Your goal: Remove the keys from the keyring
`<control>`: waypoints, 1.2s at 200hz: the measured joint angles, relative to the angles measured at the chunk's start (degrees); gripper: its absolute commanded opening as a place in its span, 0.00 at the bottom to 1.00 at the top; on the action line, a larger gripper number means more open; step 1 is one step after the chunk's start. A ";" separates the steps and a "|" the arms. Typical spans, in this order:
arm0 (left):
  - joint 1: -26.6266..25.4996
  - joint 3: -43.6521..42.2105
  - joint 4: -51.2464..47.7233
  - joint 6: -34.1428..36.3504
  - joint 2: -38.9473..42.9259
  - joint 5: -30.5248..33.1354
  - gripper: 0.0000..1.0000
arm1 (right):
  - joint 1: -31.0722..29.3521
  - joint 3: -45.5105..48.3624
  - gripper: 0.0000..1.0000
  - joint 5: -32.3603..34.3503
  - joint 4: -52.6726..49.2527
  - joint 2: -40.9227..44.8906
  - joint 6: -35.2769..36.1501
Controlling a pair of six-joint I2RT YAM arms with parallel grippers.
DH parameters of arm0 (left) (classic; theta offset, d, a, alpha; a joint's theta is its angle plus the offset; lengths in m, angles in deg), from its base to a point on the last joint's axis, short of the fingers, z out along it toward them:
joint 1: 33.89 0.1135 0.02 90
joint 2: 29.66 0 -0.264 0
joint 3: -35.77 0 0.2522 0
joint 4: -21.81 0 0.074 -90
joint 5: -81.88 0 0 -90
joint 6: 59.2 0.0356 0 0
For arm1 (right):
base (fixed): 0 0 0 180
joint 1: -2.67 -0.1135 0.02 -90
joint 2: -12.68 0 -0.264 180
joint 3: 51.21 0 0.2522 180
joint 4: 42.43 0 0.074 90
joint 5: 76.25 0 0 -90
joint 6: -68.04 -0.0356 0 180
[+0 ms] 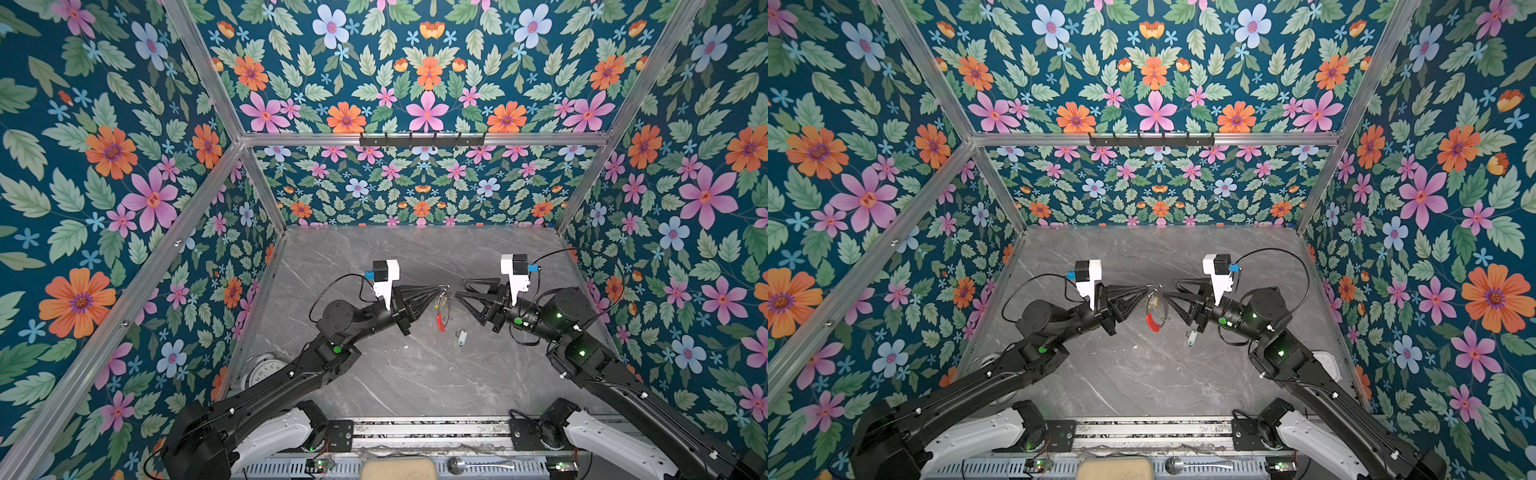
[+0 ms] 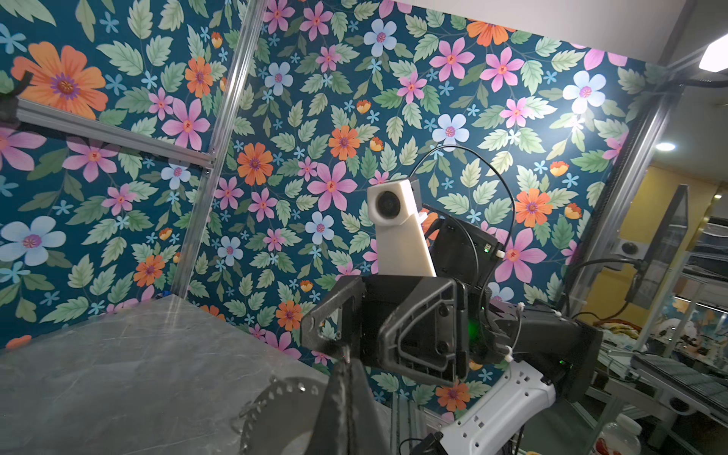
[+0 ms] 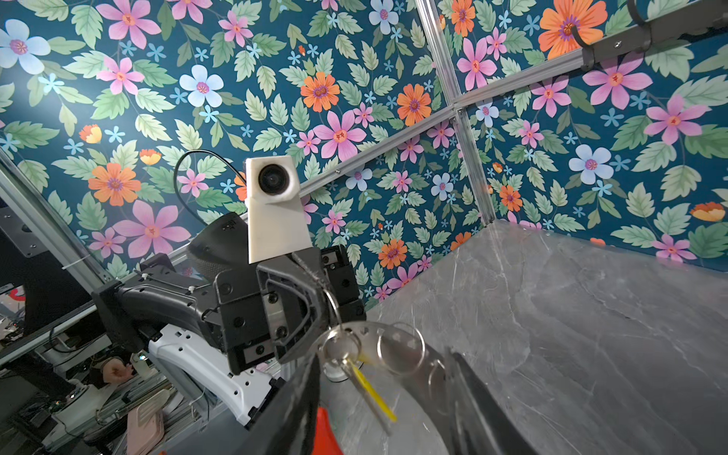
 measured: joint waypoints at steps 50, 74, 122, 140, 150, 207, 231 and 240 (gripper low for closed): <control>-0.55 -0.59 -2.49 2.97 1.70 2.97 0.00 | -0.35 -0.33 0.52 0.98 0.00 -0.61 0.04; -0.57 -1.20 -2.36 3.89 1.95 2.93 0.00 | -0.44 0.09 0.47 -0.13 1.70 -1.44 -0.09; -0.59 -3.34 2.03 3.87 2.08 1.46 0.00 | -0.44 -1.62 0.45 -9.20 8.41 -7.28 -4.76; -0.59 -4.02 4.28 3.78 2.12 0.24 0.00 | -0.44 -1.90 0.46 -12.31 10.49 -8.24 -5.84; -0.59 -4.15 5.40 3.45 2.10 -0.04 0.00 | -0.44 -2.38 0.44 -14.10 11.85 -8.98 -6.25; -0.59 -4.42 10.88 1.03 0.96 -3.02 0.00 | -0.44 -3.26 0.24 -19.19 14.45 -10.69 -9.03; -0.59 -4.46 12.02 0.35 0.50 -3.58 0.00 | -0.48 -3.52 0.15 -19.76 14.95 -10.62 -9.22; -0.59 -4.44 12.13 -0.22 0.39 -3.69 0.00 | -0.46 -3.54 0.12 -19.91 15.06 -10.60 -9.29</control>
